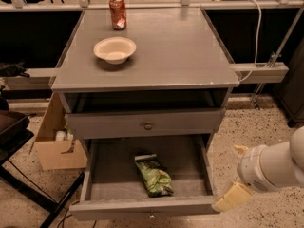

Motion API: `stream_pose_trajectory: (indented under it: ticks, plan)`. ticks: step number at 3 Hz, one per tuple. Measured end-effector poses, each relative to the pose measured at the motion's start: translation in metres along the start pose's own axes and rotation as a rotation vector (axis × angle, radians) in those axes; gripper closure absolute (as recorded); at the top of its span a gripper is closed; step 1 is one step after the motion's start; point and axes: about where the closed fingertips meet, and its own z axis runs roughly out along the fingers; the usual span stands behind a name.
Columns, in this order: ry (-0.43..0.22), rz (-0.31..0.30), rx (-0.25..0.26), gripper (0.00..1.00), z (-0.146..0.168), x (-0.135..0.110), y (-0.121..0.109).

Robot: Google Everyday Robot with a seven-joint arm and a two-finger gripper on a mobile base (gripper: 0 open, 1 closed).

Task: Pick green jalapeno chip bag from middle drawer and place on counter

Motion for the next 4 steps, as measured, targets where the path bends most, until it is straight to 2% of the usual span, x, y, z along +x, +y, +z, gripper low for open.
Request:
stream_pose_trajectory:
  ticks: [1, 2, 4]
  plan:
    - [0.000, -0.001, 0.001, 0.00, 0.000, -0.001, 0.000]
    - [0.015, 0.000, -0.010, 0.00, 0.041, -0.004, -0.014]
    - [-0.025, 0.001, -0.129, 0.00, 0.200, -0.032, -0.012]
